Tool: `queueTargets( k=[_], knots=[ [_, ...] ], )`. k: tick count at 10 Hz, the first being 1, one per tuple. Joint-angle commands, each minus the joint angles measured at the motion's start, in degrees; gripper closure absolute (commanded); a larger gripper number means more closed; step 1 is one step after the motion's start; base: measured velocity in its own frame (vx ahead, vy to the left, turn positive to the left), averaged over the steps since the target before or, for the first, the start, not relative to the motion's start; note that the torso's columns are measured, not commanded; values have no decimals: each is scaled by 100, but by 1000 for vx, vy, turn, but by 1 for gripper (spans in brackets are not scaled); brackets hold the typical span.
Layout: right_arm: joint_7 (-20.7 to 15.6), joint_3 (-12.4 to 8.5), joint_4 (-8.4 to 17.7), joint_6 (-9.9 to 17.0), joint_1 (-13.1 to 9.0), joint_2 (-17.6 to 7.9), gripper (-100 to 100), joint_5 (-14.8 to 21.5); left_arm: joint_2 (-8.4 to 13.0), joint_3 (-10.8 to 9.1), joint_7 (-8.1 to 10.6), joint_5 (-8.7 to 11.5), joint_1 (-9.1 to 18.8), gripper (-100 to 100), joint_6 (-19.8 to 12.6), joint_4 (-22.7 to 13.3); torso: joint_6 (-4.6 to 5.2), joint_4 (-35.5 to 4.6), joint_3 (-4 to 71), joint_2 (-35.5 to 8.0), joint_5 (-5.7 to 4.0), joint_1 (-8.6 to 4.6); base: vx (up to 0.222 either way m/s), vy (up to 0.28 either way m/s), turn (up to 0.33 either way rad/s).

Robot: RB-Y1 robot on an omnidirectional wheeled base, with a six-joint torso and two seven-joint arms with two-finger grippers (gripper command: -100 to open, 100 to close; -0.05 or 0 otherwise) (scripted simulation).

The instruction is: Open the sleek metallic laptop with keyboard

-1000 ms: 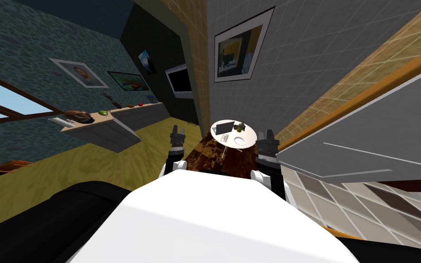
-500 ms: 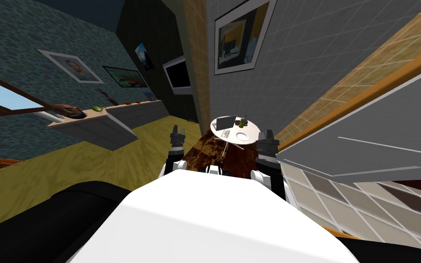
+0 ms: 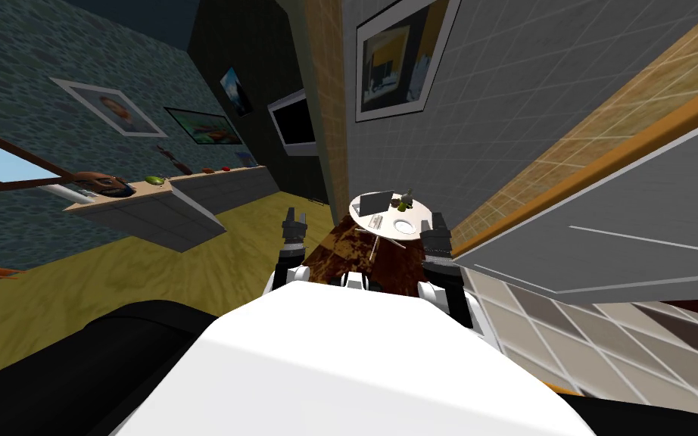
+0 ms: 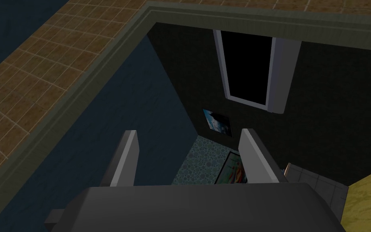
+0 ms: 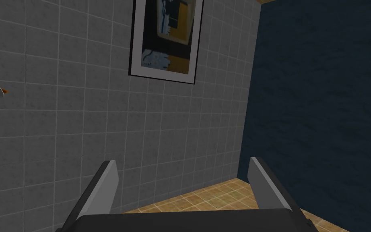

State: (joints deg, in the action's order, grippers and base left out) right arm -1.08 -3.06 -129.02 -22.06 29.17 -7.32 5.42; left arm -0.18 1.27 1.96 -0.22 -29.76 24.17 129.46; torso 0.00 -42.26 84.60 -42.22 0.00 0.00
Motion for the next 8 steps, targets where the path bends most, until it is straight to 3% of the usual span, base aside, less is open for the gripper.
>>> queueTargets(
  k=[1,8],
  knots=[
    [-319,51,157,42,-151,-213,-100,379,0,0,0,0,0,0,0,0,0,0,0,0,1,5,76,66,-29],
    [-1198,152,573,119,-553,-651,-100,1475,0,0,0,0,0,0,0,0,0,-4,-8,-15,-1,-7,80,63,-28]
  ],
)
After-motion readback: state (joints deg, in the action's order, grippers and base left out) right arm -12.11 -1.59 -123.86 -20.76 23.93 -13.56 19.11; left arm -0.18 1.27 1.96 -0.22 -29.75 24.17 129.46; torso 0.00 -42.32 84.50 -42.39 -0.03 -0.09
